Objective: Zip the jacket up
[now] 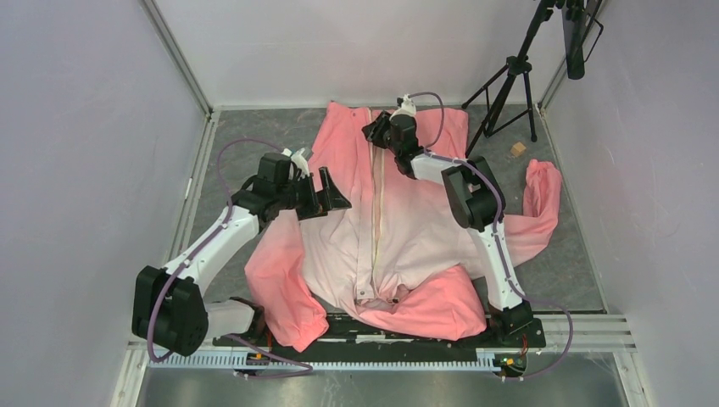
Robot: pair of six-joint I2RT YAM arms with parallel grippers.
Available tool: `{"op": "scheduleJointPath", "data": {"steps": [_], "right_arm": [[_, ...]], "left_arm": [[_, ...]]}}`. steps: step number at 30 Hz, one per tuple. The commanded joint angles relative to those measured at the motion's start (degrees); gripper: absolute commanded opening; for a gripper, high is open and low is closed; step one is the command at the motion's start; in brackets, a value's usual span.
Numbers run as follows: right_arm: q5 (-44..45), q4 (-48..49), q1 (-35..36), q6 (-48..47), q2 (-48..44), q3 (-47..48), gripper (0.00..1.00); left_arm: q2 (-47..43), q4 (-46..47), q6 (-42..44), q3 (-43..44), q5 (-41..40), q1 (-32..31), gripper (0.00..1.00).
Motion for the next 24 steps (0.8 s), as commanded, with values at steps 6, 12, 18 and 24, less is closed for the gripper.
{"op": "scheduleJointPath", "data": {"steps": [6,12,18,24], "right_arm": [[-0.23,0.57,-1.24,0.45,2.23,4.05,0.45],[-1.30,-0.02,-1.20,1.40,4.70,6.09,0.41],[-1.23,-0.25,-1.19,1.07,5.65,7.04,0.42],[-1.26,0.32,-1.17,1.77,7.84,9.69,0.37]], "left_arm": [[1.71,0.32,2.79,3.27,-0.58,-0.16,1.00],[2.44,0.76,2.58,3.53,-0.65,-0.20,1.00],[2.77,0.72,2.90,3.62,-0.60,-0.19,1.00],[3.32,0.73,3.00,3.99,-0.52,-0.17,1.00]]}}
